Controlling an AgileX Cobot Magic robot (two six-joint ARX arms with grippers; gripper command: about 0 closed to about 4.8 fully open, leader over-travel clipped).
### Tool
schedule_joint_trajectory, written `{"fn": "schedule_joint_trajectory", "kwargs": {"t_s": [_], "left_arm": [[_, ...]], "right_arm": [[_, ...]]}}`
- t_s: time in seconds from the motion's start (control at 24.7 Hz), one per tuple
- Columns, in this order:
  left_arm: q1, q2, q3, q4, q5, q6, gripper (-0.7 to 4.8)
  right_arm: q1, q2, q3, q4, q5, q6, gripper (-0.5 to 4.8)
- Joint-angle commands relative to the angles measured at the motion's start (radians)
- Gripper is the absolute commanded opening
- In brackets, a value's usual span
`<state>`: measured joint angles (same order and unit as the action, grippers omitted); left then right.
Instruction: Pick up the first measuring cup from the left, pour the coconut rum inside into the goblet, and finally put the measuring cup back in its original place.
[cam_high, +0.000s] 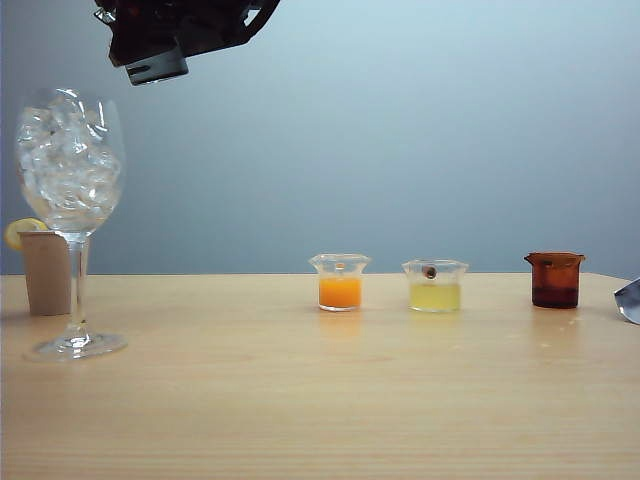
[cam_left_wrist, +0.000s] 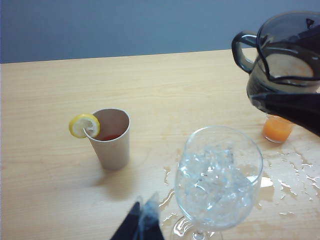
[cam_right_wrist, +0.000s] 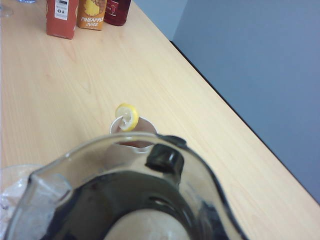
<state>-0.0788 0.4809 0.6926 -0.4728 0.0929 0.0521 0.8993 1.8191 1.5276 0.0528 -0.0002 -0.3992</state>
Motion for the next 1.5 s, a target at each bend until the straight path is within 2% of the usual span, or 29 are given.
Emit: {"fn": "schedule_joint_trajectory", "kwargs": {"t_s": [0.04, 0.57, 1.5], "left_arm": [[0.002, -0.001, 0.003, 0.007, -0.002, 0.000, -0.04], [0.002, -0.001, 0.003, 0.007, -0.002, 0.000, -0.04], [0.002, -0.001, 0.003, 0.007, -0.002, 0.000, -0.04]], "right_arm": [[0.001, -0.006, 0.010, 0.025, -0.003, -0.055, 0.84], [-0.012, -0.006, 0.010, 0.027, 0.000, -0.060, 0.84], [-0.005, -0.004, 0.013, 0.033, -0.003, -0.316, 0.84]]}}
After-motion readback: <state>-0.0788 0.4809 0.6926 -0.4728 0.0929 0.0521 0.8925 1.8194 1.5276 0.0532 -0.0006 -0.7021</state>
